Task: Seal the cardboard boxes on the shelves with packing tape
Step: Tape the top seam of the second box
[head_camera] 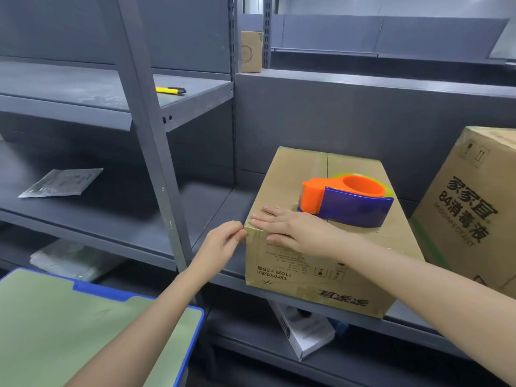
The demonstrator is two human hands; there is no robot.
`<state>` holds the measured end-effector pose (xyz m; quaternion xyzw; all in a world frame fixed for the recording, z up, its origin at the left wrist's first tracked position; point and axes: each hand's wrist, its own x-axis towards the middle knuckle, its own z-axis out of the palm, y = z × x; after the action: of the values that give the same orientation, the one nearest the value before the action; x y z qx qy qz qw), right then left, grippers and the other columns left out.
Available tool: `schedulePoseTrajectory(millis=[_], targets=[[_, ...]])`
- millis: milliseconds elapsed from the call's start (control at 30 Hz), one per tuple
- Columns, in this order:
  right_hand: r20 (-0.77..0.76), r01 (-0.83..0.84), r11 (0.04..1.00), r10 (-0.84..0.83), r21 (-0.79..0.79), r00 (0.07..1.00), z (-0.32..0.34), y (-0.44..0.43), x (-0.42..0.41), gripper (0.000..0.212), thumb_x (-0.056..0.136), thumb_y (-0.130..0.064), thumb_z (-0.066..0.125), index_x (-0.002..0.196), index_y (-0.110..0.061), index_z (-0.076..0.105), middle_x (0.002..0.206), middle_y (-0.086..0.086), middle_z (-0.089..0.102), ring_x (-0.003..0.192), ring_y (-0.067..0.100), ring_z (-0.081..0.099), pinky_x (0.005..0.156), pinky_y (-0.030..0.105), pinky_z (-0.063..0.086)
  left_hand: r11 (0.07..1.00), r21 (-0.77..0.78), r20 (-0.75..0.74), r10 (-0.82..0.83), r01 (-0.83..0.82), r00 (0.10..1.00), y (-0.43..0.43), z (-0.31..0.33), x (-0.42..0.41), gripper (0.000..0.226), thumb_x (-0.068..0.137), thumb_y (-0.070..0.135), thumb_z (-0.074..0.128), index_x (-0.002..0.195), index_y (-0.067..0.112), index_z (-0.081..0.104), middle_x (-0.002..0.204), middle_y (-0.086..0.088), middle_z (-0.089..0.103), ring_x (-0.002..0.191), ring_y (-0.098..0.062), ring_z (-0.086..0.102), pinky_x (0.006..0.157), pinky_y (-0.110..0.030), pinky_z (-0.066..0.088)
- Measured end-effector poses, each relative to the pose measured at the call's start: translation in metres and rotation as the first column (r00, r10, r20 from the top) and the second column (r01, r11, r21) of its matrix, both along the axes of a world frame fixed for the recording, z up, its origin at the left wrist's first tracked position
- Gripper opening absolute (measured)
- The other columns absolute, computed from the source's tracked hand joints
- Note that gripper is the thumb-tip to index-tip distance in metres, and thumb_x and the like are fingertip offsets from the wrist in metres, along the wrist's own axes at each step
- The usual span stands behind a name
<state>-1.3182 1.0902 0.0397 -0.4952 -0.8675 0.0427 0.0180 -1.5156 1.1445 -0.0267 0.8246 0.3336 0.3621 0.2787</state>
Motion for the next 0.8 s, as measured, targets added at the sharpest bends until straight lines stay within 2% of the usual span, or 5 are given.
schedulePoseTrajectory(millis=[200, 333, 400, 600, 800], targets=[[0.055, 0.011, 1.000, -0.010, -0.010, 0.998, 0.000, -0.007, 0.005, 0.052, 0.103, -0.029, 0.026, 0.150, -0.026, 0.004, 0.156, -0.014, 0.001, 0.139, 0.000, -0.010, 0.103, 0.005, -0.016, 0.973, 0.189, -0.088, 0.151, -0.132, 0.985, -0.008, 0.007, -0.008, 0.004, 0.089, 0.014, 0.058, 0.088, 0.017, 0.055, 0.083, 0.010, 0.050, 0.077, -0.005, 0.050, 0.070, -0.015, 0.039], [0.045, 0.064, 0.998, -0.063, -0.020, 0.997, 0.001, -0.020, 0.018, 0.052, 0.102, -0.032, 0.026, 0.150, -0.024, 0.006, 0.157, -0.013, 0.002, 0.139, -0.002, -0.009, 0.108, 0.012, -0.008, 0.958, 0.283, -0.035, 0.060, -0.047, 0.998, -0.020, 0.018, 0.003, 0.031, 0.089, 0.011, 0.055, 0.120, 0.011, 0.054, 0.117, 0.009, 0.051, 0.111, 0.000, 0.042, 0.098, -0.009, 0.028], [0.049, 0.097, 0.995, -0.096, -0.013, 0.994, 0.002, -0.027, 0.028, 0.053, 0.102, -0.034, 0.026, 0.150, -0.025, 0.006, 0.157, -0.013, 0.003, 0.140, -0.002, -0.009, 0.109, 0.012, -0.004, 0.949, 0.316, -0.061, 0.010, 0.010, 0.998, -0.024, 0.020, 0.015, 0.036, 0.091, 0.014, 0.055, 0.126, 0.008, 0.054, 0.125, 0.002, 0.054, 0.119, -0.003, 0.040, 0.105, -0.019, 0.027], [0.055, 0.118, 0.993, -0.119, 0.017, 0.991, -0.001, -0.040, 0.039, 0.051, 0.102, -0.031, 0.027, 0.149, -0.026, 0.008, 0.157, -0.011, 0.004, 0.142, 0.001, -0.005, 0.111, 0.016, -0.003, 0.910, 0.411, -0.097, -0.006, 0.046, 0.995, -0.023, 0.013, 0.031, 0.034, 0.084, 0.002, 0.064, 0.118, 0.008, 0.064, 0.121, -0.005, 0.063, 0.122, -0.021, 0.051, 0.108, -0.039, 0.033], [0.059, 0.129, 0.990, -0.132, 0.053, 0.989, 0.000, -0.041, 0.035, 0.051, 0.102, -0.027, 0.029, 0.150, -0.024, 0.010, 0.157, -0.009, 0.007, 0.144, 0.008, 0.000, 0.111, 0.019, 0.001, 0.853, 0.522, -0.176, 0.093, 0.013, 0.980, -0.028, 0.019, 0.034, 0.035, 0.079, -0.001, 0.069, 0.113, 0.008, 0.067, 0.116, -0.007, 0.066, 0.113, -0.027, 0.059, 0.103, -0.045, 0.039]])
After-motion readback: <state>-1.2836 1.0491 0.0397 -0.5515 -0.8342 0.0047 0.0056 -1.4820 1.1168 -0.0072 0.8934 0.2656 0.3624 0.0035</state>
